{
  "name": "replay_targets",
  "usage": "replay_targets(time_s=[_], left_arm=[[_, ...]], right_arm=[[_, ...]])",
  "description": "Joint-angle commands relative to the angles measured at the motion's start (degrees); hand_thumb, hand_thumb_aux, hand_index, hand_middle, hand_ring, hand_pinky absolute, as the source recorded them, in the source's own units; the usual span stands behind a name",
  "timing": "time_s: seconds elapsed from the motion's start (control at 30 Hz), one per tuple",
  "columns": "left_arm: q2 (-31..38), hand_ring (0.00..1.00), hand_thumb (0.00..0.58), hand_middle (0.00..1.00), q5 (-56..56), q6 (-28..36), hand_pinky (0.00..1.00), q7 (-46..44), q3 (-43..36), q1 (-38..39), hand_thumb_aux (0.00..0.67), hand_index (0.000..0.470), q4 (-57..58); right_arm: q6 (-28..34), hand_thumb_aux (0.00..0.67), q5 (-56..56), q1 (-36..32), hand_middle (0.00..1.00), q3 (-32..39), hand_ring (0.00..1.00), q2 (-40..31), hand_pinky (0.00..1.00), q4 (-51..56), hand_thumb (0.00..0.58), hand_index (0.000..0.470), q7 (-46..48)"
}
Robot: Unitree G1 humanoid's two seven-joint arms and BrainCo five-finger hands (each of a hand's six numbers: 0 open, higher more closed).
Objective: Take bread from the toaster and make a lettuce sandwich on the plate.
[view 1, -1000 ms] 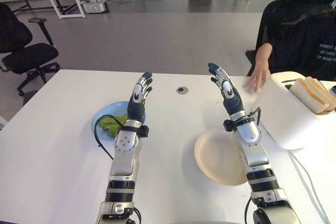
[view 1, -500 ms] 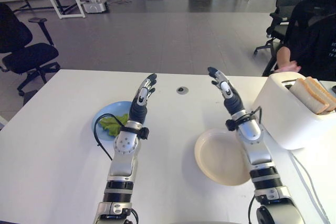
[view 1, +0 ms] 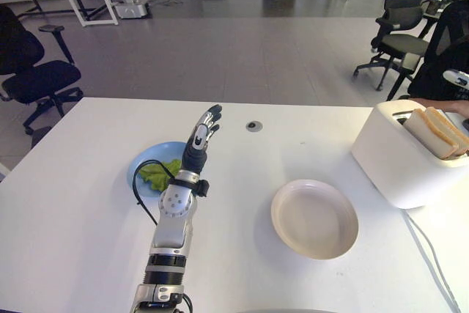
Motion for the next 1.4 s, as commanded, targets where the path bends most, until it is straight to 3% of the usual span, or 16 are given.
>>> replay_targets(time_s=[0.03, 0.23, 0.27, 0.3, 0.33, 0.37, 0.4, 0.8, 0.97, 1.07, 1.13, 1.23, 1.3, 1.4], left_arm=[[0.13, 0.0, 0.0, 0.0, -0.52, 0.37, 0.0, -0.92, -0.44, 0.27, 0.0, 0.0, 0.15], [0.4, 0.0, 0.0, 0.0, -0.91, 0.38, 0.0, -1.41, -0.08, 0.55, 0.0, 0.0, 0.79], [0.46, 0.0, 0.0, 0.0, -0.93, 0.31, 0.0, -1.48, -0.08, 0.48, 0.0, 0.0, 1.09], [0.52, 0.0, 0.0, 0.0, -0.94, 0.21, 0.0, -1.57, -0.05, 0.42, 0.0, 0.0, 1.56], [0.56, 0.0, 0.0, 0.0, -0.95, 0.12, 0.0, -1.63, -0.02, 0.38, 0.0, 0.0, 1.91], [0.58, 0.0, 0.0, 0.0, -0.94, 0.08, 0.0, -1.66, 0.0, 0.36, 0.0, 0.0, 2.12], [0.59, 0.0, 0.0, 0.0, -0.94, 0.06, 0.0, -1.68, 0.01, 0.33, 0.0, 0.0, 2.23], [1.14, 0.0, 0.0, 0.0, -0.65, -1.22, 0.0, -0.95, 0.96, -0.38, 0.0, 0.0, 6.25], [1.03, 0.0, 0.0, 0.0, -0.19, -1.82, 0.0, -0.78, 0.94, -0.59, 0.0, 0.0, 7.08], [0.99, 0.0, 0.0, 0.0, 0.03, -2.2, 0.0, -0.74, 0.87, -0.55, 0.0, 0.0, 7.62], [0.99, 0.0, 0.0, 0.0, 0.01, -2.2, 0.0, -0.88, 0.78, -0.57, 0.0, 0.0, 7.89], [1.0, 0.0, 0.0, 0.0, 0.33, -2.31, 0.0, -0.63, 0.68, -0.54, 0.0, 0.0, 8.03], [0.98, 0.0, 0.0, 0.0, 0.39, -2.26, 0.0, -0.7, 0.53, -0.59, 0.0, 0.0, 8.03], [0.83, 0.0, 0.0, 0.0, 0.52, -2.04, 0.0, -0.71, 0.37, -0.45, 0.0, 0.0, 7.63]], right_arm=[[1.83, 0.0, 1.16, 2.59, 0.0, 1.35, 0.0, -0.65, 0.0, 1.5, 0.0, 0.0, 3.33], [2.73, 0.0, 2.56, 4.25, 0.0, 2.94, 0.0, -0.27, 0.0, 0.33, 0.0, 0.0, 8.12], [2.78, 0.029, 2.69, 4.35, 0.0, 3.28, 0.0, -0.28, 0.0, 0.28, 0.049, 0.02, 8.68], [2.73, 0.11, 2.83, 4.49, 0.0, 3.61, 0.0, -0.22, 0.0, 0.73, 0.175, 0.077, 9.03], [2.8, 0.3, 3.01, 4.59, 0.0, 3.83, 0.0, -0.15, 0.0, 1.16, 0.403, 0.21, 9.42], [2.96, 0.415, 3.08, 4.68, 0.0, 4.14, 0.0, -0.15, 0.0, 1.68, 0.496, 0.291, 9.91], [3.02, 0.652, 3.27, 4.78, 0.0, 4.33, 0.0, -0.14, 0.0, 2.01, 0.58, 0.457, 10.33], [-0.43, 0.67, 8.72, 3.29, 0.0, 5.25, 0.0, 1.86, 0.0, 2.69, 0.58, 0.47, 12.26], [-2.75, 0.67, 8.56, 0.25, 0.0, 2.15, 0.0, 0.13, 0.0, 4.42, 0.58, 0.47, 2.15], [-7.95, 0.67, 8.63, -0.27, 0.0, -3.79, 0.0, -1.52, 0.0, -1.43, 0.58, 0.47, -10.71], [-12.52, 0.67, 9.23, -0.06, 0.0, -5.93, 0.0, -2.4, 0.0, -7.08, 0.58, 0.47, -13.46], [-17.12, 0.67, 13.92, 0.82, 0.0, -3.24, 0.0, -0.95, 0.0, -16.91, 0.58, 0.47, -5.11], [-20.59, 0.67, 23.76, 2.66, 0.0, 1.47, 0.0, 1.34, 0.0, -22.85, 0.58, 0.47, 7.21], [-20.19, 0.67, 36.65, 6.95, 0.0, 8.22, 0.0, 2.28, 0.0, -29.34, 0.58, 0.47, 25.34]])
